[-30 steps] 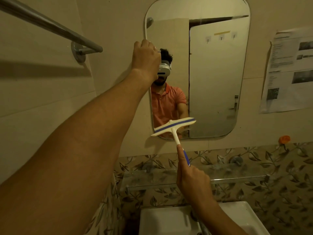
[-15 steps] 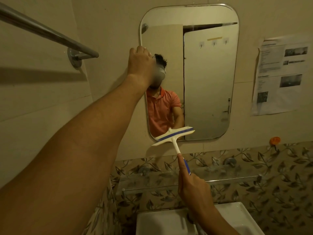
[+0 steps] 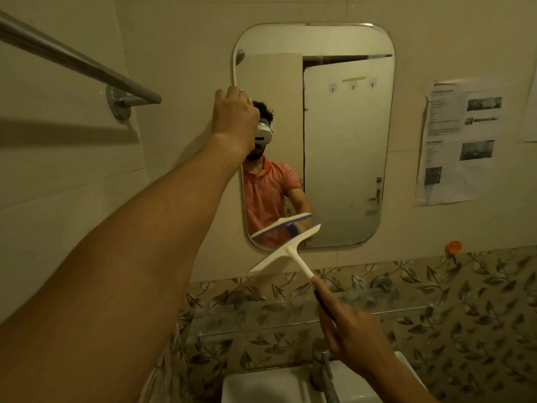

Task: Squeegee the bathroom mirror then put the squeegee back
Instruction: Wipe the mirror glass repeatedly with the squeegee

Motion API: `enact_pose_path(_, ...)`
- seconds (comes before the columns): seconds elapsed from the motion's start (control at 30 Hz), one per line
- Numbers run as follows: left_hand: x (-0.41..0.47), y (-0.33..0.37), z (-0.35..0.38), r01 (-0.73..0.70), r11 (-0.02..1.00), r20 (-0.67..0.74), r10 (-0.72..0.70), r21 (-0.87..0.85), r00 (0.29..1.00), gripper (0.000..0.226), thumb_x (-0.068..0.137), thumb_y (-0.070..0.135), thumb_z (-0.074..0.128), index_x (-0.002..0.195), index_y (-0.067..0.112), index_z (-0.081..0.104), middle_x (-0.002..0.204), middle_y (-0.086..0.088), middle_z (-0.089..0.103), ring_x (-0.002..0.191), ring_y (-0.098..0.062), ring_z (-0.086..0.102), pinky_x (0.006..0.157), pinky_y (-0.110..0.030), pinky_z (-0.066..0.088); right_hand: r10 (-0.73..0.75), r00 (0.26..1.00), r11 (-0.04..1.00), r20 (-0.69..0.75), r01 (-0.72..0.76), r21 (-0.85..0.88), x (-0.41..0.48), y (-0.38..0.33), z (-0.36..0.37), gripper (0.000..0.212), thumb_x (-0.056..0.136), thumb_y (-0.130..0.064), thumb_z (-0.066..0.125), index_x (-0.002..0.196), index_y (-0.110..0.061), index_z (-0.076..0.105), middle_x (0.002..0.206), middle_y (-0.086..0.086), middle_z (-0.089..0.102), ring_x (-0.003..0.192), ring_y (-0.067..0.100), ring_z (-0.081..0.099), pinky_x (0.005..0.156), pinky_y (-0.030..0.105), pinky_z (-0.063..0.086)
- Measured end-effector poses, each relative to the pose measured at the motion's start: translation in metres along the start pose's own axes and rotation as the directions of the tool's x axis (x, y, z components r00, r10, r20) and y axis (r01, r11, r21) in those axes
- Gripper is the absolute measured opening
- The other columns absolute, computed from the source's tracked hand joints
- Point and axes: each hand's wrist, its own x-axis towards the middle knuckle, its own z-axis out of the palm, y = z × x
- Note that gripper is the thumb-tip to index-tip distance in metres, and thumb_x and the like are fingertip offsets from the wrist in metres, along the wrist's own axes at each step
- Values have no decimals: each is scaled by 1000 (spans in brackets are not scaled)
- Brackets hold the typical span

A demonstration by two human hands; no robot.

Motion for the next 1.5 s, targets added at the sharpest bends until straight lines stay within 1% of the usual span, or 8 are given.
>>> enact_pose_path(0.17, 3, 1, -2, 8, 1000, 0, -8, -24, 1000, 58, 80, 49, 72, 125, 12, 61, 117, -10, 60, 106, -26, 53, 89, -38, 42, 22, 999, 998, 47, -24, 53, -13, 16, 2, 76, 101, -46, 38, 154, -50, -17, 69, -14, 59, 52, 7, 55, 52, 23, 53)
enact_pose_path(0.37, 5, -3, 2, 10, 996, -38, -13, -86, 999, 66, 79, 54, 71, 127, 13, 57, 121, -8, 58, 108, -24, 52, 90, -36, 42, 77, 996, 983, 42, -83, 162, 0, 11, -22, 78, 100, -46, 48, 143, -70, -12, 104, -22, 70, 86, -5, 67, 81, 16, 55)
enact_pose_path(0.57, 7, -5, 11, 8, 986, -32, -14, -168, 999, 81, 74, 58, 72, 138, 14, 48, 134, -7, 50, 117, -25, 48, 94, -37, 39, 49, 945, 947, -324, 59, 315, 69, 2, -88, 64, 98, -46, 43, 152, -60, 12, 56, -2, 59, 47, 14, 58, 47, 38, 52)
enact_pose_path(0.67, 6, -4, 14, 19, 982, -29, -25, -187, 999, 84, 73, 57, 73, 140, 15, 46, 134, -7, 48, 116, -25, 47, 94, -37, 39, -39, 916, 967, -400, 136, 216, 126, -6, -137, 61, 99, -55, 32, 155, -56, 7, 52, -5, 51, 43, 13, 54, 40, 22, 46)
enact_pose_path(0.93, 5, -3, 21, 59, 971, -25, -67, -233, 997, 83, 81, 51, 70, 149, 15, 37, 147, -8, 41, 127, -25, 44, 102, -38, 38, -387, 880, 868, -277, 246, -431, 244, 7, -255, 64, 98, -64, 12, 157, -41, 6, 56, -9, 42, 41, 4, 42, 44, 17, 33)
enact_pose_path(1.2, 3, 0, 17, 59, 978, 0, -60, -200, 998, 83, 86, 43, 69, 153, 13, 31, 155, -11, 34, 134, -29, 39, 106, -42, 36, -540, 809, 725, -231, 308, -616, 295, 43, -310, 64, 99, -55, 21, 158, -33, 10, 64, -1, 50, 43, 1, 31, 44, 18, 30)
enact_pose_path(1.33, 5, 5, 16, 73, 984, 20, -71, -161, 997, 78, 86, 35, 66, 153, 12, 33, 153, -13, 34, 130, -29, 40, 103, -42, 36, -675, 719, 614, -165, 423, -667, 326, 37, -320, 62, 100, -53, 21, 157, -31, 15, 99, 17, 70, 57, 20, 59, 48, 27, 46)
enact_pose_path(1.5, 7, 7, 16, 60, 990, 33, -56, -129, 998, 70, 85, 35, 67, 145, 12, 42, 145, -13, 40, 126, -29, 42, 99, -42, 38, -742, 665, 542, -80, 525, -656, 363, 14, -334, 63, 99, -65, 6, 157, -42, 12, 71, 6, 61, 47, 19, 51, 47, 25, 39)
